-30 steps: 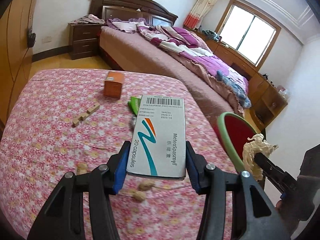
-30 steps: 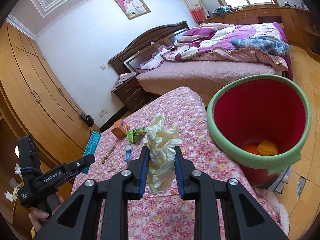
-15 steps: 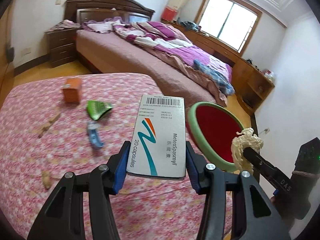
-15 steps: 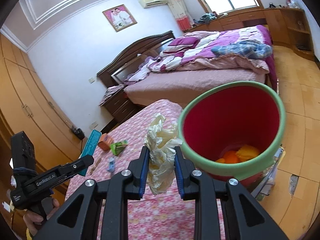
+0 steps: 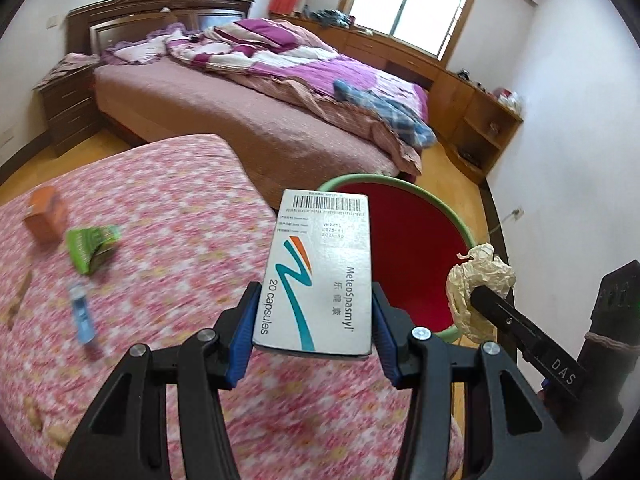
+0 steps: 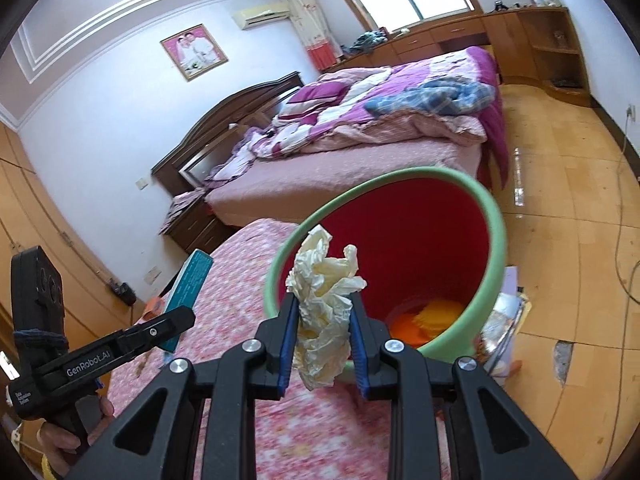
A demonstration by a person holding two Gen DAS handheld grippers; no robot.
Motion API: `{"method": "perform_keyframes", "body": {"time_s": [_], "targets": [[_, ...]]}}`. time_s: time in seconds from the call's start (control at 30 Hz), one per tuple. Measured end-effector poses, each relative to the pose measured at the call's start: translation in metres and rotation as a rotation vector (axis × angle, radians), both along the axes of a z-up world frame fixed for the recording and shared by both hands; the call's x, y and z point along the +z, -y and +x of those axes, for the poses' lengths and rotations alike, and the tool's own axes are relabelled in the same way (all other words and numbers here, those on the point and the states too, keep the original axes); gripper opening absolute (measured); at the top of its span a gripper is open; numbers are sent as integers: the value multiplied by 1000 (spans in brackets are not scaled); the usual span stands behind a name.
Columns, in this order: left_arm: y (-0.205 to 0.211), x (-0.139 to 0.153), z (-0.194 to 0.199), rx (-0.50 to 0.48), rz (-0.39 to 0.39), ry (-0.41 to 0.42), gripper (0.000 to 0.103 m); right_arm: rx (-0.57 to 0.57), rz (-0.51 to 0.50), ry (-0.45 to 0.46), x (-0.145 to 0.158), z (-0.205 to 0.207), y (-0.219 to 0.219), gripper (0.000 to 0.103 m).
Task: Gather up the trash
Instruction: 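Carry both items over the red bucket and open both tools to drop them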
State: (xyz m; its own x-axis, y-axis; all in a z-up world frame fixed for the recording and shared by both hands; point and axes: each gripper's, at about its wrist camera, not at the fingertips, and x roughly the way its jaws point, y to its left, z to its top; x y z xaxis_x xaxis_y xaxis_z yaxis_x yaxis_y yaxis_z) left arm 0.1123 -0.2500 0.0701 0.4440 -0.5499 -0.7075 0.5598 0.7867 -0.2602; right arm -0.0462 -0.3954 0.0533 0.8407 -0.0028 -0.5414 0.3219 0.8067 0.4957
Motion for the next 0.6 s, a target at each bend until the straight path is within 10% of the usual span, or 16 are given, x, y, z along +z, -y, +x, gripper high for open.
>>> {"method": "perform_keyframes", "body": {"time_s": [0.6], "targets": [[75,-28,17,-117,51,-16,54,-80,32,-57,-32,9,44,45]]}}
